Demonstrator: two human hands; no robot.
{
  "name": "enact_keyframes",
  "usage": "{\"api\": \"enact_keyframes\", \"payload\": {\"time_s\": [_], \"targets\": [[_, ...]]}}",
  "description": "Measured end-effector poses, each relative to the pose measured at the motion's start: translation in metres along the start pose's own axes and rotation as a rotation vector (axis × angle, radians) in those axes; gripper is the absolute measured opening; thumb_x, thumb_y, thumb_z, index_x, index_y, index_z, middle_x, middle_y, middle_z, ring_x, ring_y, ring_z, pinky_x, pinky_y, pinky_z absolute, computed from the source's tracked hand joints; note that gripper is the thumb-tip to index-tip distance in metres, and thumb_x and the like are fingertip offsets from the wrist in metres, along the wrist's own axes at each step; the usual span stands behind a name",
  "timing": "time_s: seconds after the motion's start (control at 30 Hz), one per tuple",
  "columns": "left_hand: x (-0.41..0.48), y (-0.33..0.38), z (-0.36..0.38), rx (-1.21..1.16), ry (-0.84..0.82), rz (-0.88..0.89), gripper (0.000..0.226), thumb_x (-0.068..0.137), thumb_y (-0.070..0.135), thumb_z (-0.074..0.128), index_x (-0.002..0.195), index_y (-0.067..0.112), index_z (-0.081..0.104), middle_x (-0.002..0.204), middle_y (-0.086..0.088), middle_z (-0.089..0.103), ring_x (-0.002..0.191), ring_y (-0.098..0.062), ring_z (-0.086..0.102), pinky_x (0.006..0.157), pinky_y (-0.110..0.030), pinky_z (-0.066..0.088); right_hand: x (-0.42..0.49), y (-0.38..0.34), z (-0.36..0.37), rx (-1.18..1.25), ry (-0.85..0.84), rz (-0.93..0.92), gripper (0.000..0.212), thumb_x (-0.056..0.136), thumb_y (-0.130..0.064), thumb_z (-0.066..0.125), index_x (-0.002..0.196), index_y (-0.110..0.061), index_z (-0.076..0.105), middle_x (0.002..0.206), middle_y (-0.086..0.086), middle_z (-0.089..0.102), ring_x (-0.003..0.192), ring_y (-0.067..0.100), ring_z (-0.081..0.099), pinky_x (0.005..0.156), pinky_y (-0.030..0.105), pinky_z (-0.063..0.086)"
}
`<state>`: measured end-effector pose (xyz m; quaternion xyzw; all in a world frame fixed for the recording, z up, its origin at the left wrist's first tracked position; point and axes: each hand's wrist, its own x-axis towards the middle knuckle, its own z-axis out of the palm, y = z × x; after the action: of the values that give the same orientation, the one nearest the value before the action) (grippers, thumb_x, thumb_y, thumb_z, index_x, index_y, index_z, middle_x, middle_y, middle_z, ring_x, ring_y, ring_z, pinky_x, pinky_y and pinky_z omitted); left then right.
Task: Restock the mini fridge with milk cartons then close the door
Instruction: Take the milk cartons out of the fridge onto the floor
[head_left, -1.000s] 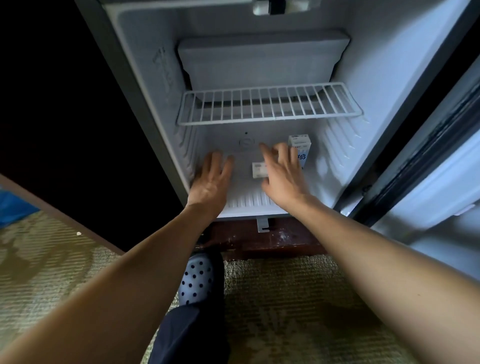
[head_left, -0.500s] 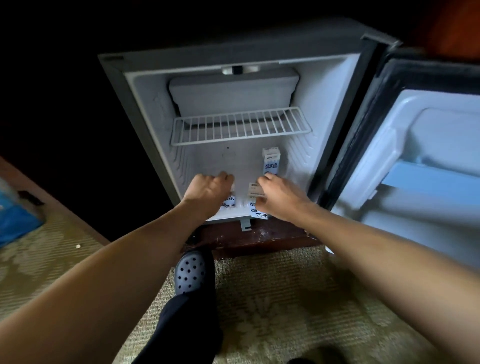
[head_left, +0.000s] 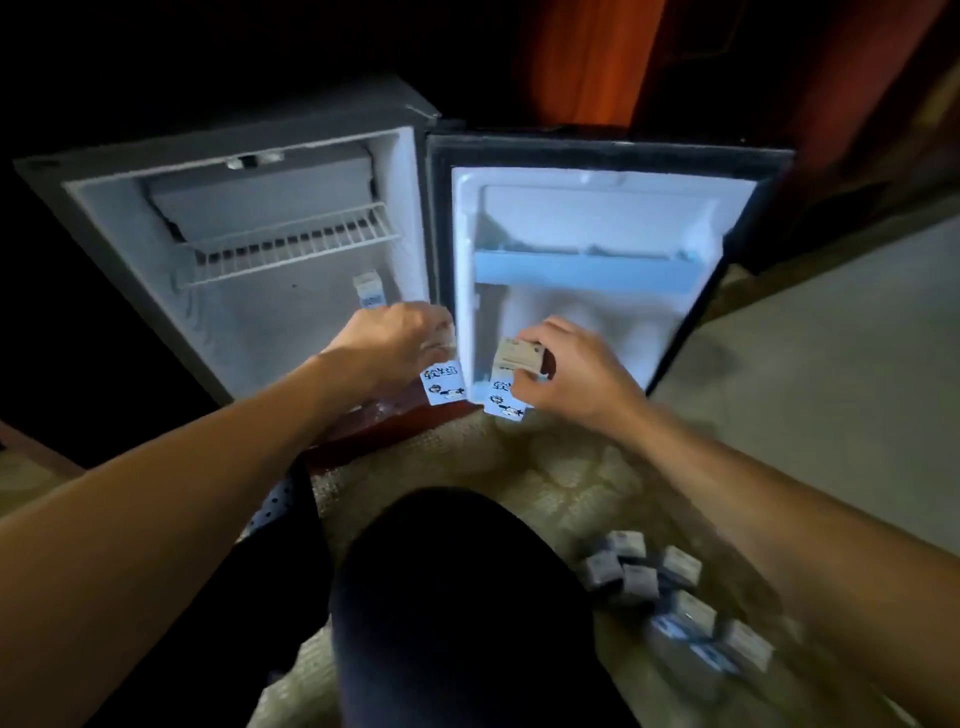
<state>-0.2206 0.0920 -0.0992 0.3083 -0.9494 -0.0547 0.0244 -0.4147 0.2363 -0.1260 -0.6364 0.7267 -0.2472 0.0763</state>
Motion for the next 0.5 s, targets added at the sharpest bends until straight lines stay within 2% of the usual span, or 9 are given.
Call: {"api": "enact_keyframes", "payload": {"time_s": [0.07,0.2,0.33,0.5], "targets": [[0.004,0.031,-0.008,0.043,-0.011,0.079,0.034,0.096,0.049,0.057,0.119,0.025,0.059,0.120,0.004,0.066,0.102,-0.022,0.064,0.083,-0.037,0.050,-0.033,0.014,-0.026,0.004,0.048,0.036,0.028,0.080,-0.031,0.068,0.106,-0.022,0.068,0.091,-0.009,0.055,0.077,0.011,0.054,0.070,0.033,0.048],[0.008,0.102,-0.016,0.102,-0.077,0.227,0.042,0.095,0.045,0.062,0.131,0.025,0.056,0.127,0.001,0.064,0.110,-0.024,0.061,0.085,-0.037,0.049,-0.099,0.040,-0.064,-0.065,0.042,0.118,0.033,0.086,-0.034,0.069,0.117,-0.024,0.067,0.102,-0.008,0.059,0.089,0.010,0.057,0.072,0.032,0.050],[0.005,0.167,0.002,0.021,-0.115,0.280,0.039,0.092,0.039,0.068,0.126,0.023,0.058,0.120,-0.003,0.065,0.099,-0.026,0.063,0.076,-0.036,0.050,-0.159,0.067,-0.083,-0.142,0.041,0.212,0.030,0.086,-0.035,0.066,0.114,-0.026,0.065,0.103,-0.008,0.059,0.088,0.012,0.057,0.069,0.032,0.050],[-0.014,0.235,0.049,-0.073,-0.236,0.276,0.038,0.090,0.040,0.069,0.122,0.022,0.060,0.111,-0.001,0.065,0.088,-0.020,0.057,0.069,-0.032,0.041,-0.224,0.097,-0.074,-0.100,0.057,0.325,0.032,0.084,-0.030,0.071,0.114,-0.023,0.065,0.102,-0.006,0.059,0.088,0.012,0.053,0.072,0.032,0.047]]}}
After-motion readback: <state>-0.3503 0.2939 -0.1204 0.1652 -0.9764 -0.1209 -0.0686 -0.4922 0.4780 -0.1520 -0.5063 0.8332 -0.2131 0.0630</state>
